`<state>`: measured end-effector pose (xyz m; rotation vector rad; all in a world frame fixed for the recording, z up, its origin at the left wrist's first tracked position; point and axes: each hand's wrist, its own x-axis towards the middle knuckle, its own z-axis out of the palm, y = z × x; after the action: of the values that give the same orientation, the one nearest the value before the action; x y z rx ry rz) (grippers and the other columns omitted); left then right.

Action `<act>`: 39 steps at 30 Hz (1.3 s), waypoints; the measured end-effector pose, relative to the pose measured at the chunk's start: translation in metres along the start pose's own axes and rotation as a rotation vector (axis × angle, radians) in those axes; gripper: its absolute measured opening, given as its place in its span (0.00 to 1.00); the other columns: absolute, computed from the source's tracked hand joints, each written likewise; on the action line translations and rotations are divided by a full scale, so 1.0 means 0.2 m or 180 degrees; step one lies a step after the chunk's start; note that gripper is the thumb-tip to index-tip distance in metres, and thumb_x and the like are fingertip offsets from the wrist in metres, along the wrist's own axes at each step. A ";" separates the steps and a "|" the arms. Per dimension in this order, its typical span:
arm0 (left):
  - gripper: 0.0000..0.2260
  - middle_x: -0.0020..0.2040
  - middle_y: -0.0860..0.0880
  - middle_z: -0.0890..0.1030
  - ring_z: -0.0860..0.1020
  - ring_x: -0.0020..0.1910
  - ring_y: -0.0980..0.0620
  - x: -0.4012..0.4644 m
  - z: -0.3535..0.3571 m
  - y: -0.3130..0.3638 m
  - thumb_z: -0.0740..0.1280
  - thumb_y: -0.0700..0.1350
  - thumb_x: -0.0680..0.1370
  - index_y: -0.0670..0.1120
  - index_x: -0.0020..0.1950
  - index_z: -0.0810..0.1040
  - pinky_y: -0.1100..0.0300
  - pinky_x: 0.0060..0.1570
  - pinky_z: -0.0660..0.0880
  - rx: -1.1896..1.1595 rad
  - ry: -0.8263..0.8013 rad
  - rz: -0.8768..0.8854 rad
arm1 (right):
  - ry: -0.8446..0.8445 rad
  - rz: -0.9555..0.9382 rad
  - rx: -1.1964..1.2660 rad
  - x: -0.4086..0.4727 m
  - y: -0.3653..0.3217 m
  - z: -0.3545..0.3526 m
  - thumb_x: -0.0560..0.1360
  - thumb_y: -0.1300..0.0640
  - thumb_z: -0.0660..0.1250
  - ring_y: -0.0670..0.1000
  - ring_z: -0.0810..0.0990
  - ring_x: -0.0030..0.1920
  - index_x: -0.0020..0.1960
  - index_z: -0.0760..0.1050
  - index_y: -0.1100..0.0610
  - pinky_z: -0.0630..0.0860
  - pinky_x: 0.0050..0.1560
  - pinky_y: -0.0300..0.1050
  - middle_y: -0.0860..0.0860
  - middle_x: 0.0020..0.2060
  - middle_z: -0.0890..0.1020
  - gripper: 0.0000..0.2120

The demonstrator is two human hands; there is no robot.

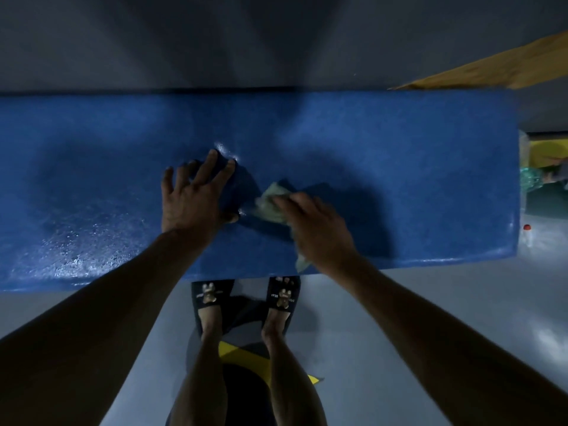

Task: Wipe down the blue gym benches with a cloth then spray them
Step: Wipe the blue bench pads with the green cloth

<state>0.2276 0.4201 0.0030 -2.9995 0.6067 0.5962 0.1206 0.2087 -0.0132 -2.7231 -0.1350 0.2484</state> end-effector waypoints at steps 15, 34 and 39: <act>0.45 0.80 0.51 0.56 0.61 0.72 0.38 0.00 0.03 -0.04 0.75 0.63 0.66 0.59 0.78 0.56 0.38 0.69 0.58 -0.0104 0.0086 0.0150 | 0.0766 0.1446 0.0296 0.01 -0.29 0.18 0.70 0.65 0.60 0.59 0.75 0.56 0.73 0.67 0.59 0.75 0.56 0.51 0.57 0.62 0.74 0.30; 0.40 0.78 0.50 0.59 0.60 0.73 0.39 -0.07 -0.02 -0.16 0.74 0.60 0.69 0.56 0.77 0.60 0.38 0.73 0.52 -0.0321 0.0175 0.0638 | 0.1074 0.2515 0.0053 -0.07 -0.30 0.17 0.69 0.62 0.61 0.63 0.74 0.52 0.71 0.68 0.60 0.73 0.47 0.55 0.61 0.58 0.74 0.29; 0.38 0.77 0.48 0.62 0.63 0.71 0.38 -0.23 0.01 -0.26 0.75 0.58 0.69 0.55 0.76 0.64 0.39 0.70 0.59 -0.0180 0.0171 0.0708 | 0.0358 0.1013 0.0050 -0.09 -0.65 0.25 0.69 0.62 0.58 0.60 0.77 0.53 0.71 0.70 0.58 0.77 0.48 0.55 0.57 0.59 0.77 0.29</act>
<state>0.2082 0.4859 0.0150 -3.0317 0.9518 0.5518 0.0861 0.3438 -0.0046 -2.7249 0.3327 0.1830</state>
